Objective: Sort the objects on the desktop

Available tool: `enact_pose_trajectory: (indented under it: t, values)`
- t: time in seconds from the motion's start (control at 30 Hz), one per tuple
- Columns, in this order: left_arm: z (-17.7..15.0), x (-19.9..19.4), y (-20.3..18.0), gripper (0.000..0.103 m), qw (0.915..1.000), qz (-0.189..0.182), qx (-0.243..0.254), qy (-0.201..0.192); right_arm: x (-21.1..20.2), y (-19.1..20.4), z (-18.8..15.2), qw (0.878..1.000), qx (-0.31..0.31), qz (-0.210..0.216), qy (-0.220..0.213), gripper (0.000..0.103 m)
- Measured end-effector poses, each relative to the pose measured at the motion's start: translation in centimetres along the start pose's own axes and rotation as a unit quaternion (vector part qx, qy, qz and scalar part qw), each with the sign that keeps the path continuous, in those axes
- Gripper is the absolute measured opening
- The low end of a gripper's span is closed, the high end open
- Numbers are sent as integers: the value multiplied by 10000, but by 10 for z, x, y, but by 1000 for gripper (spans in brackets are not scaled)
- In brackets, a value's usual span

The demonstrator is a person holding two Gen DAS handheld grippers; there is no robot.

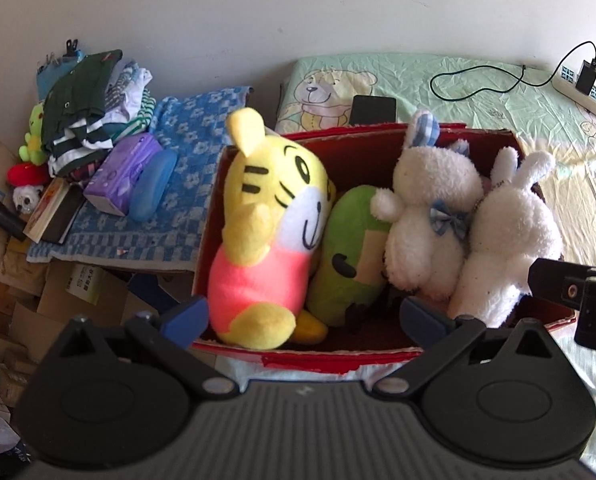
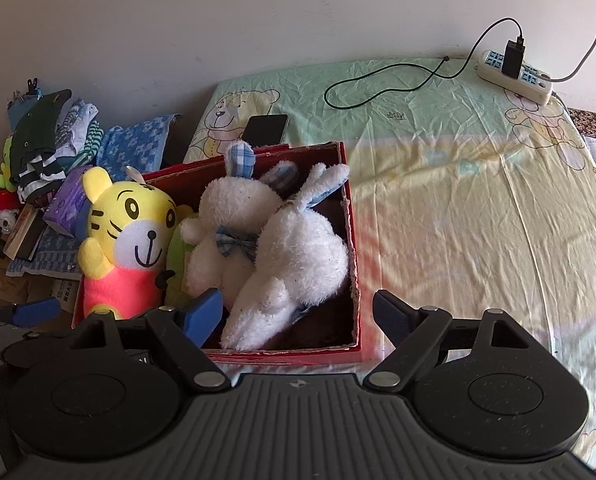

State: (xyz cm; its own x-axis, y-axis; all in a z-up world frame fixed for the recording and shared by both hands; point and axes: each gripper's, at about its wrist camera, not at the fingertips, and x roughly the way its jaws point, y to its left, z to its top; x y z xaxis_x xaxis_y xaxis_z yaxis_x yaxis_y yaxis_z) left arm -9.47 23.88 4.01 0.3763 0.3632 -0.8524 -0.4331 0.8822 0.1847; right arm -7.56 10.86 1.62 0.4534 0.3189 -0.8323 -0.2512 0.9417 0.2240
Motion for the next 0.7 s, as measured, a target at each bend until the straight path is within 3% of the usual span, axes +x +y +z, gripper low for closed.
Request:
enact_pose_trajectory:
  t: [0.7]
  values:
    - [14,24,27,102,9999,-143,-1,-9,21,31,9,9982,-328,-410,-276,85]
